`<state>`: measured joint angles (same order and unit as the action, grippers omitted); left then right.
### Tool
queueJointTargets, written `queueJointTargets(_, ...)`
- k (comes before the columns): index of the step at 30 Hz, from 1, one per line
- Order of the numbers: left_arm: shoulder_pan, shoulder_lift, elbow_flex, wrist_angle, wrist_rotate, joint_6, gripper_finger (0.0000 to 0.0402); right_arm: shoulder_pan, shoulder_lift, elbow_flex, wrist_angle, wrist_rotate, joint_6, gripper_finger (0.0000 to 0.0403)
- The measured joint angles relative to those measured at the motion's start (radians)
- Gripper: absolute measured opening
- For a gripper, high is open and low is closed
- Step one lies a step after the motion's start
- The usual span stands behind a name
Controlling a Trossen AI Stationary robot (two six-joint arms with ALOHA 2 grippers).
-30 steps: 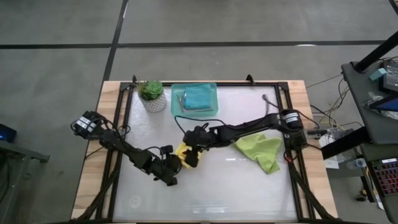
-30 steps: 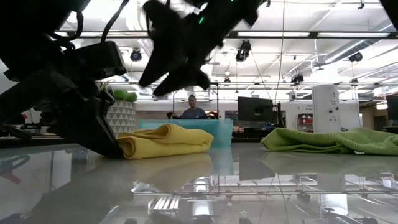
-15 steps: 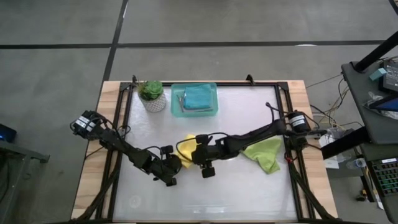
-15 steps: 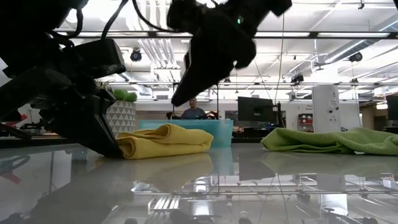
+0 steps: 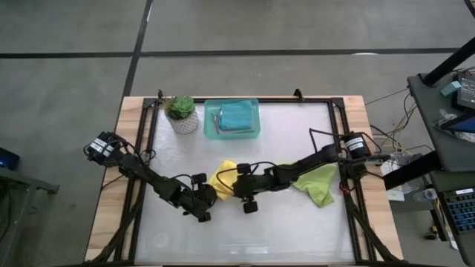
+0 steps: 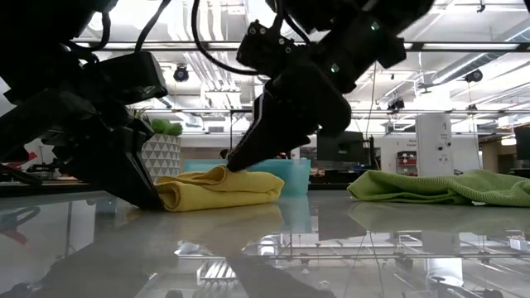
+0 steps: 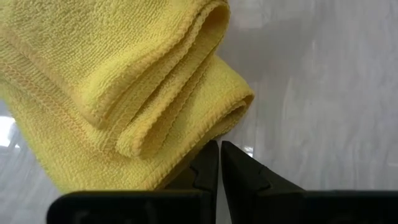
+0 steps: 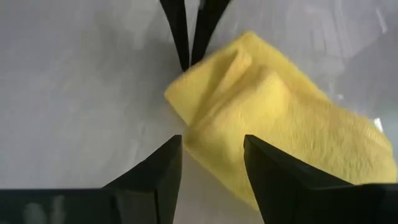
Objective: Fold microfiber towels
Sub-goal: Fold the yellow microfiber cloth
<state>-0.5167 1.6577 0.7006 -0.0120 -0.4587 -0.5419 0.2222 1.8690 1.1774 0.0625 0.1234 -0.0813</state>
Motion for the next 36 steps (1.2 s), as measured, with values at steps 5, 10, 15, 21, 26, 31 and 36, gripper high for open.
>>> queueJointTargets(5,0.0,0.0,0.0,0.0,0.0,0.0,0.0005,-0.005,-0.001,-0.058,0.131,0.001,-0.01,0.0143)
queueJointTargets(10,0.0,0.0,0.0,0.0,-0.001,0.0,0.0005,-0.01,0.0,-0.086,0.194,0.008,-0.009,0.0099)
queueJointTargets(15,0.0,-0.001,-0.001,0.001,-0.002,0.0,0.0005,-0.013,0.017,-0.092,0.188,0.004,-0.009,0.0024)
queueJointTargets(21,0.0,-0.002,-0.001,0.002,-0.002,0.0,0.0005,-0.013,0.05,-0.061,0.19,0.008,-0.009,0.0009)
queueJointTargets(26,0.0,-0.002,-0.004,0.002,-0.002,-0.001,0.0005,-0.013,0.052,-0.019,0.191,0.009,-0.009,0.0009)
queueJointTargets(31,0.0,-0.002,-0.005,0.002,-0.002,-0.002,0.0005,-0.013,0.052,0.029,0.19,0.052,0.004,0.0008)
queueJointTargets(36,0.0,-0.002,-0.005,0.002,-0.002,-0.002,0.0005,-0.013,0.052,0.058,0.19,0.106,0.043,0.0008)
